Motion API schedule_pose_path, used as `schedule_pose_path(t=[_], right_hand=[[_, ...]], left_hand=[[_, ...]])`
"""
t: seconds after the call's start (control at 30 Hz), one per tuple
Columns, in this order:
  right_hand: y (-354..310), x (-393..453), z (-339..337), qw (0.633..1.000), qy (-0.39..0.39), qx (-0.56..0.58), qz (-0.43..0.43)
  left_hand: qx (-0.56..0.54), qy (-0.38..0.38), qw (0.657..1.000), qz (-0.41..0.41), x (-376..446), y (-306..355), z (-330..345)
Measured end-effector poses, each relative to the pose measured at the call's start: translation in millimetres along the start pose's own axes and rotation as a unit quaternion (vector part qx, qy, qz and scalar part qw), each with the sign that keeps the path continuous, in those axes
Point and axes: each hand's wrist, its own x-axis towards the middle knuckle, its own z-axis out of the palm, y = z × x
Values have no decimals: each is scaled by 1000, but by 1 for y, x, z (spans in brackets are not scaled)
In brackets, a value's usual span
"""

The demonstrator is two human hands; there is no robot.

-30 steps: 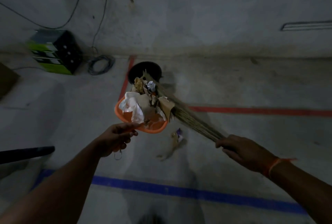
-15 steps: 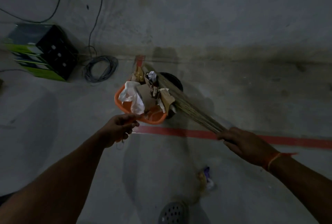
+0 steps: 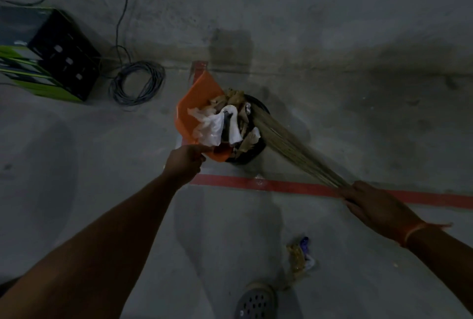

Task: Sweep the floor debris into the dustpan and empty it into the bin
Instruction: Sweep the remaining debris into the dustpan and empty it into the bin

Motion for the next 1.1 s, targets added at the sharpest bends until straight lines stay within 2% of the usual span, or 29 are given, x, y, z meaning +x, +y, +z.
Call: schedule_pose_path(t=[0.2, 0.43, 0.57, 0.83, 1.1], right_hand=[[-13, -8, -15, 1000, 3, 5, 19], [-24, -29, -36, 998, -1, 14, 58], [-28, -39, -50, 998, -5, 5, 69], [-48, -62, -56, 998, 59, -4, 14], [-60, -97, -53, 996, 78, 39, 34]], left_hand=[[85, 19, 996, 6, -6, 21, -4], [110, 27, 992, -48, -23, 33, -20], [127, 30, 990, -49, -27, 52, -30], [147, 53, 987, -36, -44, 86, -35], [164, 92, 982, -29, -80, 99, -40]])
